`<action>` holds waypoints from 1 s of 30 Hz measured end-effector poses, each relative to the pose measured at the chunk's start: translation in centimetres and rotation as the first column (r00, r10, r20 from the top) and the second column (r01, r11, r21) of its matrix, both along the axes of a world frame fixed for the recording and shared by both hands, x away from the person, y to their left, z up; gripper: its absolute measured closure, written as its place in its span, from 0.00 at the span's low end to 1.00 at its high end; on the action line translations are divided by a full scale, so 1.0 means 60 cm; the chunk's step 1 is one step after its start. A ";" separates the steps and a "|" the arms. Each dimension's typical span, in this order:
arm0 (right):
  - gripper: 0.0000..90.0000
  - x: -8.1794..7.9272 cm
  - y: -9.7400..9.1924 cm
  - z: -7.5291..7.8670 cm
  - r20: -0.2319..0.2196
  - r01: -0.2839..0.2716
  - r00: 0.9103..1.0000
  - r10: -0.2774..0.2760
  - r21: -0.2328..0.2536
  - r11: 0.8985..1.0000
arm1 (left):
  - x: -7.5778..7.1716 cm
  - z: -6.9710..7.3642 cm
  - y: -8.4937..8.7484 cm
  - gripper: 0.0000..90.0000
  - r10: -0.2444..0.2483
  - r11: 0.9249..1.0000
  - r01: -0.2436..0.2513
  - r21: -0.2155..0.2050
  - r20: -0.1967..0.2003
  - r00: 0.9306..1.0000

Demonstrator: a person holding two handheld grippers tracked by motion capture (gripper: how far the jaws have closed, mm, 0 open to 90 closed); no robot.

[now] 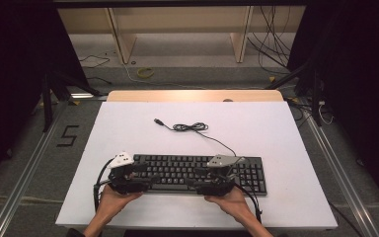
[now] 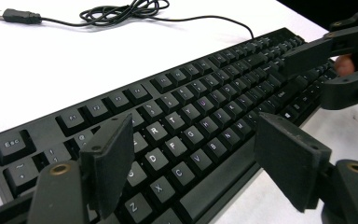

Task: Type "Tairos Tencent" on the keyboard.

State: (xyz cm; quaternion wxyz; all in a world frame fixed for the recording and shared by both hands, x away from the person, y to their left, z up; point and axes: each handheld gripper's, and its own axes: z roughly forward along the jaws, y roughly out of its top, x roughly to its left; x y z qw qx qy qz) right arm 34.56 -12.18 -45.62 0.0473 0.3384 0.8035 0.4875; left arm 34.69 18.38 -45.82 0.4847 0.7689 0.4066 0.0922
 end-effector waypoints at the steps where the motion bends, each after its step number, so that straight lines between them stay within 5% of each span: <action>1: 0.49 -0.001 -0.002 0.001 0.003 0.001 1.000 -0.001 0.001 1.000 | 0.001 0.000 -0.001 0.32 -0.003 1.000 0.003 0.002 -0.002 1.000; 14: 0.43 -0.013 -0.018 0.004 0.014 0.016 1.000 -0.016 0.003 1.000 | 0.021 0.006 -0.016 0.40 -0.014 1.000 0.014 0.019 -0.001 1.000; 20: 0.43 -0.016 -0.025 0.004 0.023 0.024 0.999 -0.025 0.004 1.000 | 0.033 0.004 -0.023 0.55 -0.032 0.999 0.033 0.031 -0.016 0.999; 30: 0.42 -0.023 -0.037 0.006 0.033 0.038 0.999 -0.038 0.010 0.999 | 0.050 -0.003 -0.047 0.82 -0.062 0.992 0.065 0.110 -0.031 0.998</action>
